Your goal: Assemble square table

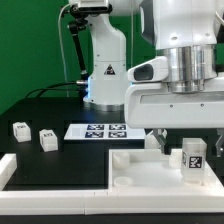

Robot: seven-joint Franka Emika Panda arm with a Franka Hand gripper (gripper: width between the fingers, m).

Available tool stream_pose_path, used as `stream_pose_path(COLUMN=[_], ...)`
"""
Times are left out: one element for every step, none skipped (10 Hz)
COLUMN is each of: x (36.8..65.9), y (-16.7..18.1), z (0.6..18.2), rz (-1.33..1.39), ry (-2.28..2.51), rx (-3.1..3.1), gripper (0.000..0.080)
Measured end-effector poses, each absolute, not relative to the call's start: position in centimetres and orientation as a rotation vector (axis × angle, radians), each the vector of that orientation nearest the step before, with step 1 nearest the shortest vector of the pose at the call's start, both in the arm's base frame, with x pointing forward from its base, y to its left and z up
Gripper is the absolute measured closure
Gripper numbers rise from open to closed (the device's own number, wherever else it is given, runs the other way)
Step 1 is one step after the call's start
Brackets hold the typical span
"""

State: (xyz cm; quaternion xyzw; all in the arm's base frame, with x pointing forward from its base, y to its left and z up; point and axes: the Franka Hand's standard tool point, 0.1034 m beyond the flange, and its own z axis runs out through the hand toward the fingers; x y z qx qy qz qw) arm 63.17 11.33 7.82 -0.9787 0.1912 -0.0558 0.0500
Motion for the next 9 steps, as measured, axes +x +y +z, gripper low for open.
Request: stream_pose_path(x=[63.16,63.16,63.16,63.14,63.12,63.10,63.04,62.85,62.74], y=[11.29,11.32,11.23,11.11,11.08,10.92,10.83,10.84,10.98], z=[7.79,7.79,7.77,7.73,7.68,7.65,7.67,7.65,7.63], rz=[-0.170,-0.169,-0.159,-0.149,-0.142,-0.125,-0.095,-0.044,0.009], ry=[0.572,0.593,0.755,0.899,0.972,1.156,1.335,1.599,1.838], rx=[-2.983,-2.977,-2.933,-2.886,-2.859,-2.786,-2.699,-2.539,-2.352], gripper=[0.0373,0.0373,0.0510,0.0510,0.0510,0.0510,0.0510,0.0510,0.0510])
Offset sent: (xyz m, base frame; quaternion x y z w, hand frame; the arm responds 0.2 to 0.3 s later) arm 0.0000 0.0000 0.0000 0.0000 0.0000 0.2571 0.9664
